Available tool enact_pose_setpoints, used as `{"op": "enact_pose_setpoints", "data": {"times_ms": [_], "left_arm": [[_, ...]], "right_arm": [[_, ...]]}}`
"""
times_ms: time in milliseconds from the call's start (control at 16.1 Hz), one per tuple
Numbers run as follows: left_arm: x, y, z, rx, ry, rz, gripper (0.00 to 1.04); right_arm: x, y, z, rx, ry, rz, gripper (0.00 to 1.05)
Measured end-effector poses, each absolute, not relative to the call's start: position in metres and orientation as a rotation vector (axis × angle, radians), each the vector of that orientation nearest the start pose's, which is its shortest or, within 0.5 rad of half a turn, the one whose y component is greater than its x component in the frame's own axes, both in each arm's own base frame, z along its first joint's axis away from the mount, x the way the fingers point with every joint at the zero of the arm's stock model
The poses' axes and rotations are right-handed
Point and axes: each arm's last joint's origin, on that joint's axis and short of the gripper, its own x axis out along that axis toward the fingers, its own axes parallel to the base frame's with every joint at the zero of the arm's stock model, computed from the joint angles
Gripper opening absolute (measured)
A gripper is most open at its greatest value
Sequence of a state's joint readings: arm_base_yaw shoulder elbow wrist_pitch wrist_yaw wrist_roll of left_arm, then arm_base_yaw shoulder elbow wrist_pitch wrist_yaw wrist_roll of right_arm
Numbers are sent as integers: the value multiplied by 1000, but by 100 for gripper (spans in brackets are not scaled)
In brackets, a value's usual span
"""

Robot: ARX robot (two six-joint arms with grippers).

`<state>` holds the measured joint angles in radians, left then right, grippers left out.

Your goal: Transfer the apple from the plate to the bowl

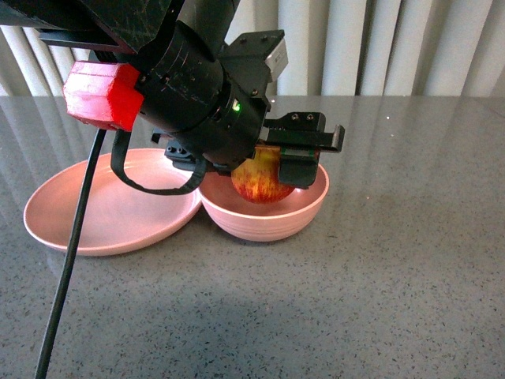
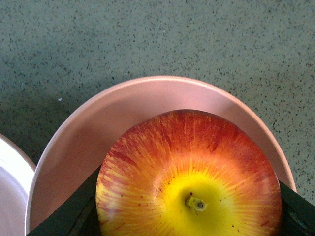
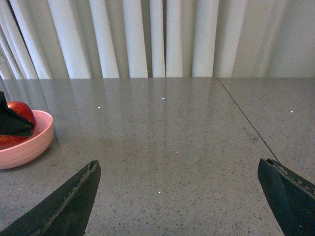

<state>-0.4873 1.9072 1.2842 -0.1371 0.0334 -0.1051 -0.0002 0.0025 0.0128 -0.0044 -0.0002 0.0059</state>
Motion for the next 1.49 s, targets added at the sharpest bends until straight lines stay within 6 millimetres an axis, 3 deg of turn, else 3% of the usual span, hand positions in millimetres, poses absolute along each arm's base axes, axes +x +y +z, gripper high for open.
{"op": "enact_pose_setpoints", "data": {"times_ms": [186,248,373,621,807,993,1118,1242,1304,1366,1490], "left_arm": [[363,-193,190,76,782,-452,70],[363,-193,190,75,782,-452,75],[364,-193,190,73,779,-456,97],[364,-191,200,62,745,-459,98],[352,-184,239,24,575,-470,98],[323,-161,302,-13,295,-440,98],[298,-132,335,-37,128,-374,98],[268,-95,351,-59,22,-279,98],[257,-85,358,-56,-15,-208,96],[246,-75,356,-55,-69,-74,84],[227,-55,310,-26,-27,-3,60]], "right_arm": [[97,0,167,6,-6,0,98],[97,0,167,6,-6,0,98],[97,0,167,6,-6,0,98],[97,0,167,6,-6,0,98],[97,0,167,6,-6,0,98],[97,0,167,6,-6,0,98],[97,0,167,6,-6,0,98],[97,0,167,6,-6,0,98],[97,0,167,6,-6,0,98],[97,0,167,6,-6,0,98],[97,0,167,6,-6,0,98]]}}
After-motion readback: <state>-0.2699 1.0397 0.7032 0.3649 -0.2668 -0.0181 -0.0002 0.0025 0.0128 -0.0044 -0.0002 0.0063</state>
